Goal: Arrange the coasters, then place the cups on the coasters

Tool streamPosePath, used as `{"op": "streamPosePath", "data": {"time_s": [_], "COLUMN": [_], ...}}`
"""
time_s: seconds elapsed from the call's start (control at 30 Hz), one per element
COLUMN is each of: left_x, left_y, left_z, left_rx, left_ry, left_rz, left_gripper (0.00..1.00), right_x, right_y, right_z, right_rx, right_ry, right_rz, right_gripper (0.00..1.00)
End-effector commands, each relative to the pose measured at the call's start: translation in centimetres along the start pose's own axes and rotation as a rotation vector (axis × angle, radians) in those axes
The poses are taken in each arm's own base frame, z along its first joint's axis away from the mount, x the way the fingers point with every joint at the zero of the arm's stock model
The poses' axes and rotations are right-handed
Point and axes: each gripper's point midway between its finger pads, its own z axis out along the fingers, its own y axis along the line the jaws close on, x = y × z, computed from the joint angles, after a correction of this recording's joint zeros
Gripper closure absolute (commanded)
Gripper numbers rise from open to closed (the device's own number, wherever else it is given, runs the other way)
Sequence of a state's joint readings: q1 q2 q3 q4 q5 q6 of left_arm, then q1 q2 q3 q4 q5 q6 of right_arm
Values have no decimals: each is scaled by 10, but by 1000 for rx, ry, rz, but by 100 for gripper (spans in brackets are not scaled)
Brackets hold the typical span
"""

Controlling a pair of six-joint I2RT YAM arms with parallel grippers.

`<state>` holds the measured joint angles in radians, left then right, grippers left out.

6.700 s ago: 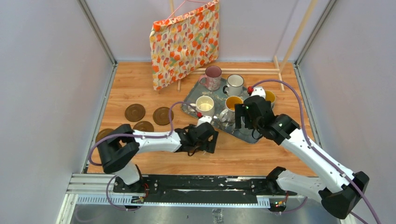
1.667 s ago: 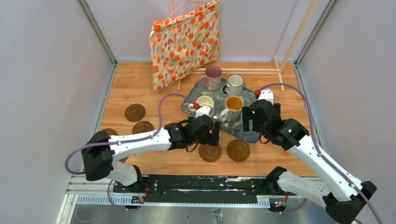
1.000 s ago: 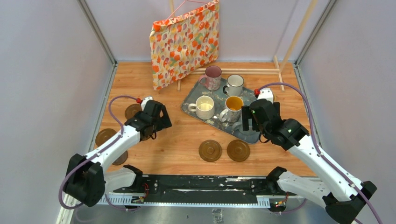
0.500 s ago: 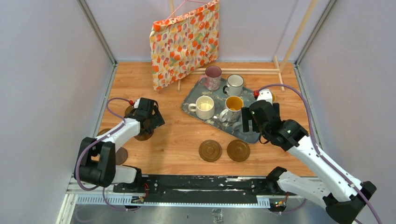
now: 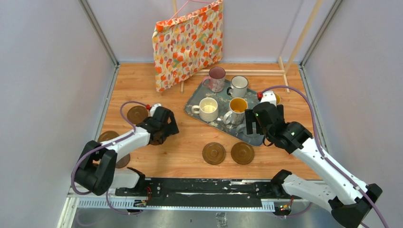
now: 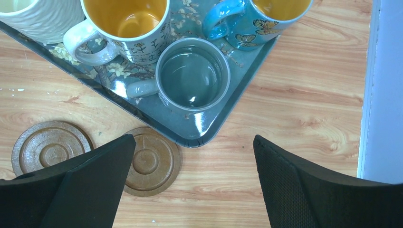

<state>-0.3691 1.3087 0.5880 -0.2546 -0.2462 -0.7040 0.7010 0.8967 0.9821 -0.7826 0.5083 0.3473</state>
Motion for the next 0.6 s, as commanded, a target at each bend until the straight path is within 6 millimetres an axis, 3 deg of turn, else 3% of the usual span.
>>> {"op": "streamPosePath", "data": {"time_s": [0.0, 0.2, 0.37, 0.57], "left_x": [73, 123, 141, 159], "left_y": [-21, -52, -82, -96], "left_z": [-11, -34, -59, -76], "left_rx": [44, 117, 184, 226], "left_ry": [147, 196, 205, 237], "left_rz": [102, 223, 319, 381], "left_gripper": [0, 0, 0, 0], "right_x": [-1, -2, -2, -4], "right_y": [2, 2, 2, 2], "right_z": [3, 3, 3, 1], "right_rx": [7, 9, 9, 4], "right_ry": [-4, -6, -7, -14], "right_rz": [-24, -25, -25, -14], "right_gripper": [0, 0, 0, 0]}}
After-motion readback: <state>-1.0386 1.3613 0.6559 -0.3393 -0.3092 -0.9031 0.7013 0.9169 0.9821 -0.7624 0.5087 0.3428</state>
